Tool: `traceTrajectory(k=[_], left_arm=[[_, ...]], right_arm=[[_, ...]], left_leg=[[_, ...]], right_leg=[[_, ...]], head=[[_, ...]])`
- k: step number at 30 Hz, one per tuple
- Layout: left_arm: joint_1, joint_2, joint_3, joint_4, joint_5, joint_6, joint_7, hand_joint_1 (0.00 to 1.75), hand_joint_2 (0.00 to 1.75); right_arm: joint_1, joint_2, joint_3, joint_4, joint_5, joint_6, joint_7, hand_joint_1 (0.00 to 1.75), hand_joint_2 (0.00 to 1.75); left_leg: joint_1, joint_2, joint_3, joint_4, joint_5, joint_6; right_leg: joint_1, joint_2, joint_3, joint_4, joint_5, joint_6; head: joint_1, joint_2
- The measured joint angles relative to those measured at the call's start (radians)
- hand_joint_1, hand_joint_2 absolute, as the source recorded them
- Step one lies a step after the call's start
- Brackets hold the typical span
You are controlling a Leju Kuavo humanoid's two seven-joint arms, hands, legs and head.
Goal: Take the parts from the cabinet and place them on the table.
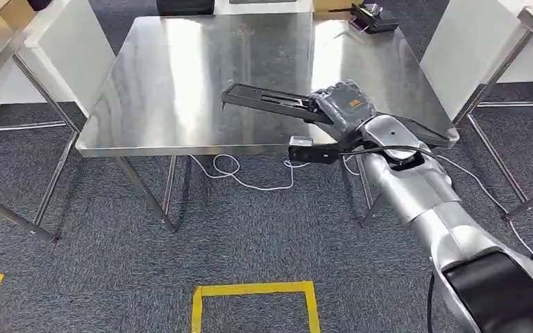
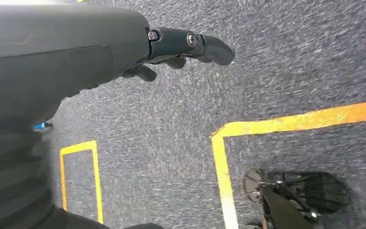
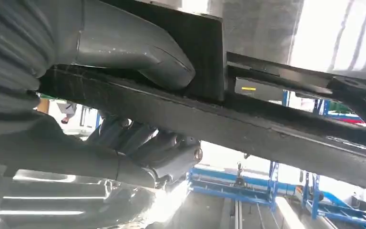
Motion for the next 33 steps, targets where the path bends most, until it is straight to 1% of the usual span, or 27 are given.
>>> traceTrajectory(k=[1,4,5,6,7,9,10,11,12,13,14,15,16,17,19,20,21,22,24,25,26,27,28,29,30,31,33], left_arm=[[-0.001,0.0,0.002,0.0,0.0,0.006,-0.002,0.0,1.75],[0.001,-0.002,0.008,0.0,0.0,0.014,-0.004,0.0,1.75],[0.002,-0.004,0.008,0.0,0.0,0.015,-0.007,0.0,1.75],[0.003,-0.006,0.009,0.0,0.002,0.017,-0.011,0.0,1.75],[0.003,-0.006,0.012,0.0,0.004,0.016,-0.013,0.0,1.75],[0.002,-0.006,0.014,0.0,0.009,0.015,-0.015,0.0,1.75],[0.004,-0.006,0.015,0.0,0.01,0.015,-0.015,0.0,1.75],[0.005,-0.007,0.017,0.0,0.01,0.015,-0.016,0.0,1.75],[0.008,-0.008,0.02,0.0,0.011,0.015,-0.016,0.0,1.75],[0.01,-0.01,0.024,0.0,0.011,0.014,-0.016,0.0,1.75],[0.011,-0.01,0.025,0.0,0.011,0.015,-0.018,0.0,1.75],[0.012,-0.011,0.026,0.0,0.012,0.015,-0.019,0.0,1.75],[0.012,-0.01,0.027,0.0,0.012,0.015,-0.019,0.0,1.75],[0.012,-0.011,0.031,0.0,0.014,0.016,-0.02,0.0,1.75],[0.015,-0.011,0.032,0.0,0.016,0.017,-0.022,0.0,1.75],[0.016,-0.01,0.033,0.0,0.017,0.018,-0.023,0.0,1.75],[0.019,-0.008,0.035,0.0,0.017,0.018,-0.024,0.0,1.75],[0.018,-0.009,0.037,0.0,0.018,0.018,-0.026,0.0,1.75],[0.019,-0.01,0.039,0.0,0.018,0.018,-0.028,0.0,1.75],[0.02,-0.01,0.04,0.0,0.018,0.018,-0.028,0.0,1.75],[0.022,-0.01,0.04,0.0,0.018,0.018,-0.028,0.0,1.75],[0.024,-0.01,0.04,0.0,0.018,0.017,-0.028,0.0,1.75],[0.026,-0.01,0.04,0.0,0.018,0.017,-0.029,0.0,1.75],[0.026,-0.009,0.04,0.0,0.018,0.017,-0.03,0.0,1.75],[0.026,-0.008,0.041,0.0,0.018,0.017,-0.03,0.0,1.75],[0.026,-0.004,0.042,0.0,0.018,0.017,-0.03,0.0,1.75],[0.025,-0.006,0.044,0.0,0.018,0.017,-0.031,0.0,1.75]], right_arm=[[-0.008,0.0,0.002,0.008,-0.001,-0.005,0.0,1.75,1.75],[-0.011,0.002,0.012,0.024,0.0,-0.01,0.0,1.75,1.75],[-0.012,0.004,0.016,0.026,0.001,-0.01,0.0,1.75,1.75],[-0.013,0.002,0.018,0.03,0.0,-0.012,0.002,1.75,1.75],[-0.019,0.003,0.021,0.034,0.001,-0.013,0.004,1.75,1.75],[-0.017,0.002,0.025,0.042,0.002,-0.014,0.005,1.75,1.75],[-0.012,0.001,0.028,0.048,0.003,-0.014,0.005,1.75,1.75],[-0.008,0.001,0.03,0.052,0.003,-0.014,0.006,1.75,1.75],[-0.007,0.001,0.034,0.056,0.003,-0.014,0.006,1.75,1.75],[-0.01,0.001,0.037,0.059,0.003,-0.014,0.006,1.75,1.75],[-0.012,0.002,0.04,0.061,0.003,-0.014,0.006,1.75,1.75],[-0.013,0.002,0.042,0.063,0.003,-0.013,0.006,1.75,1.75],[-0.015,0.003,0.043,0.065,0.003,-0.013,0.006,1.75,1.75],[-0.015,0.006,0.047,0.066,0.004,-0.013,0.006,1.75,1.75],[-0.013,0.008,0.052,0.071,0.004,-0.013,0.007,1.75,1.75],[-0.015,0.008,0.054,0.072,0.004,-0.014,0.009,1.75,1.75],[-0.016,0.011,0.055,0.072,0.005,-0.014,0.009,1.75,1.75],[-0.018,0.013,0.056,0.072,0.004,-0.014,0.01,1.75,1.75],[-0.019,0.017,0.058,0.074,0.004,-0.014,0.011,1.75,1.75],[-0.018,0.018,0.061,0.077,0.004,-0.015,0.012,1.75,1.75],[-0.015,0.019,0.064,0.079,0.004,-0.015,0.012,1.75,1.75],[-0.013,0.019,0.067,0.079,0.004,-0.015,0.012,1.75,1.75],[-0.013,0.019,0.068,0.079,0.004,-0.015,0.012,1.75,1.75],[-0.014,0.019,0.068,0.079,0.004,-0.016,0.012,1.75,1.75],[-0.016,0.022,0.068,0.079,0.004,-0.016,0.012,1.75,1.75],[-0.017,0.022,0.068,0.08,0.004,-0.017,0.013,1.75,1.75],[-0.021,0.023,0.069,0.08,0.003,-0.018,0.013,1.75,1.75]], left_leg=[[-0.006,0.001,0.005,-0.006,-0.01,0.001],[-0.011,-0.003,0.008,-0.008,-0.016,0.012],[0.003,-0.003,0.027,-0.03,-0.007,0.02],[-0.001,-0.003,0.038,-0.037,-0.007,0.021],[0.001,-0.002,0.042,-0.037,-0.01,0.029],[0.0,-0.006,0.049,-0.037,-0.016,0.032],[0.0,-0.009,0.053,-0.036,-0.021,0.032],[0.0,-0.013,0.058,-0.036,-0.025,0.031],[0.0,-0.016,0.063,-0.035,-0.03,0.028],[0.001,-0.019,0.07,-0.035,-0.036,0.025],[0.001,-0.02,0.079,-0.034,-0.044,0.02],[-0.001,-0.022,0.081,-0.033,-0.051,0.013],[-0.009,-0.024,0.08,-0.026,-0.06,0.006],[-0.008,-0.024,0.079,-0.027,-0.062,0.002],[-0.002,-0.023,0.081,-0.028,-0.069,-0.007],[0.001,-0.022,0.083,-0.025,-0.077,-0.014],[0.002,-0.019,0.083,-0.008,-0.088,-0.019],[0.004,-0.014,0.058,0.043,-0.112,-0.026],[0.007,-0.007,-0.036,0.204,-0.173,-0.034],[0.007,-0.006,-0.079,0.266,-0.187,-0.035],[0.007,-0.006,-0.108,0.291,-0.179,-0.033],[0.007,-0.005,-0.11,0.27,-0.148,-0.03],[0.005,-0.005,-0.09,0.206,-0.093,-0.023],[0.003,-0.006,-0.056,0.118,-0.035,-0.014],[-0.002,-0.006,-0.015,0.02,0.023,0.0],[-0.007,-0.005,0.003,-0.002,0.014,0.011],[-0.013,-0.003,0.009,-0.016,0.0,0.018]], right_leg=[[0.01,0.0,-0.002,0.0,-0.005,0.008],[0.006,-0.003,0.006,-0.009,-0.009,0.021],[0.014,-0.004,0.001,-0.009,-0.013,0.028],[0.009,-0.002,-0.004,0.017,-0.021,0.03],[0.009,0.0,-0.034,0.08,-0.044,0.025],[0.005,0.0,-0.125,0.237,-0.092,0.022],[0.005,0.001,-0.164,0.293,-0.1,0.026],[0.004,0.0,-0.178,0.296,-0.086,0.034],[0.002,0.0,-0.169,0.255,-0.054,0.044],[-0.001,0.0,-0.139,0.176,-0.011,0.055],[-0.005,0.0,-0.097,0.076,0.036,0.065],[-0.011,-0.001,-0.066,-0.004,0.066,0.069],[-0.005,0.002,-0.051,-0.012,0.06,0.059],[-0.006,0.002,-0.054,-0.013,0.058,0.044],[-0.001,0.003,-0.055,-0.008,0.049,0.029],[-0.011,0.004,-0.049,-0.012,0.048,0.019],[-0.011,0.006,-0.04,-0.013,0.043,0.012],[-0.013,0.006,-0.034,-0.013,0.037,0.003],[-0.007,0.006,-0.025,-0.013,0.029,-0.007],[-0.005,0.006,-0.021,-0.012,0.024,-0.01],[-0.002,0.006,-0.015,-0.012,0.019,-0.01],[0.0,0.007,-0.008,-0.012,0.013,-0.01],[0.003,0.008,0.003,-0.012,0.006,-0.01],[0.005,0.008,0.015,-0.013,-0.001,-0.009],[0.007,0.008,0.026,-0.014,-0.009,-0.008],[0.007,0.008,0.029,-0.015,-0.013,-0.005],[0.012,0.008,0.027,-0.016,-0.02,0.006]], head=[[0.002,0.0],[0.001,0.0],[0.0,0.0],[0.005,0.0],[0.006,0.0],[0.005,0.0],[0.005,0.0],[0.007,0.0],[0.007,0.0],[0.009,0.0],[0.008,0.0],[0.01,0.0],[0.011,0.0],[0.008,0.0],[0.007,0.0],[0.006,0.0],[0.006,0.0],[-0.001,0.0],[-0.001,0.0],[-0.001,0.0],[-0.001,0.0],[-0.001,0.0],[-0.001,0.0],[-0.001,0.0],[-0.001,0.0],[0.002,0.0],[-0.002,0.0]])
